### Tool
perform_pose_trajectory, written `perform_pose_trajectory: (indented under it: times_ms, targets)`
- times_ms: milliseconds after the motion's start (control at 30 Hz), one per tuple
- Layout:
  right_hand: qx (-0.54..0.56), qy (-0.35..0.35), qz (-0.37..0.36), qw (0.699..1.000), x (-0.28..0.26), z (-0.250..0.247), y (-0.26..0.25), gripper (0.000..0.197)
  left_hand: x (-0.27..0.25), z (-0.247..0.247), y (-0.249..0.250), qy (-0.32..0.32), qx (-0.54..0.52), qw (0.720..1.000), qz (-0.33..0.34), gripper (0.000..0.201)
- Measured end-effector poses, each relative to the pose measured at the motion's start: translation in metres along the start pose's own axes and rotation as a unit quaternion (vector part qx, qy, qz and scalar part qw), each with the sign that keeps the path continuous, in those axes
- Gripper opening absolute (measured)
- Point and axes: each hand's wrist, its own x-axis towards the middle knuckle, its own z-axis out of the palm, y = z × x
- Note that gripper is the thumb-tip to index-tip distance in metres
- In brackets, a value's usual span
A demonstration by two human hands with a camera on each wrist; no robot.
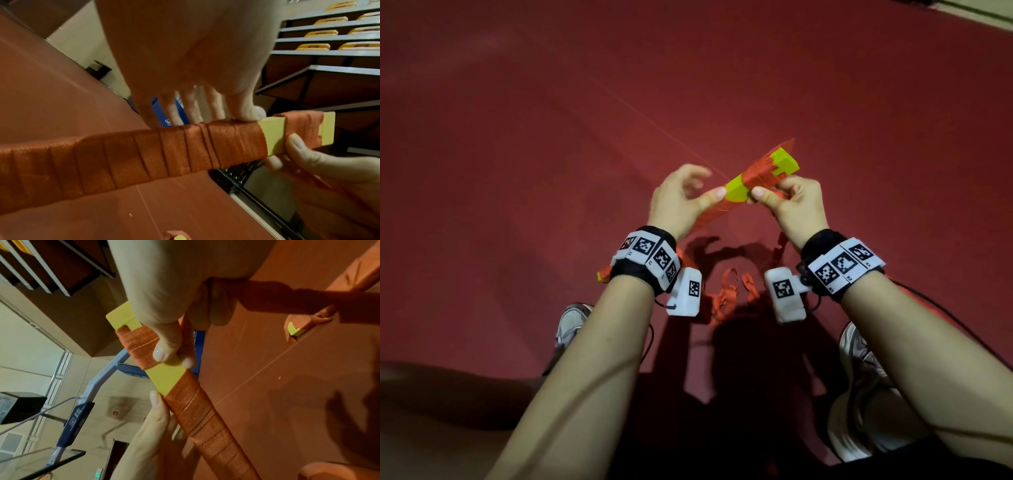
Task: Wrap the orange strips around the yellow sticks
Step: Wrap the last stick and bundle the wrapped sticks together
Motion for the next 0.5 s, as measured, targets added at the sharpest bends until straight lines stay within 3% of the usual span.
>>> perform_pose_trajectory:
  times_ms: [100, 233, 300, 400, 500]
  targets:
    - [0.001, -0.013, -0.01, 1.0, 0.0, -0.001, -0.002, 0.03, 0.002, 0.006, -0.01, -0.089, -0.055, 0.991, 0.079, 0.043]
    - [0.006, 0.001, -0.005, 1.0, 0.002, -0.003, 0.001, 0.026, 0.006, 0.013, -0.009, -0.127, -0.05, 0.986, 0.101, 0.036]
    - [0.009, 0.009, 0.004, 1.0, 0.004, -0.004, 0.0, 0.026, 0.003, 0.016, -0.005, -0.111, -0.026, 0.987, 0.11, 0.034]
    - [0.0, 0.011, 0.001, 1.0, 0.006, -0.002, -0.004, 0.027, -0.003, 0.022, 0.001, -0.036, 0.018, 0.991, 0.125, 0.026]
    - [-0.012, -0.021, -0.03, 0.999, 0.005, -0.004, -0.018, 0.03, -0.002, 0.02, 0.006, -0.017, -0.041, 0.994, 0.1, 0.018]
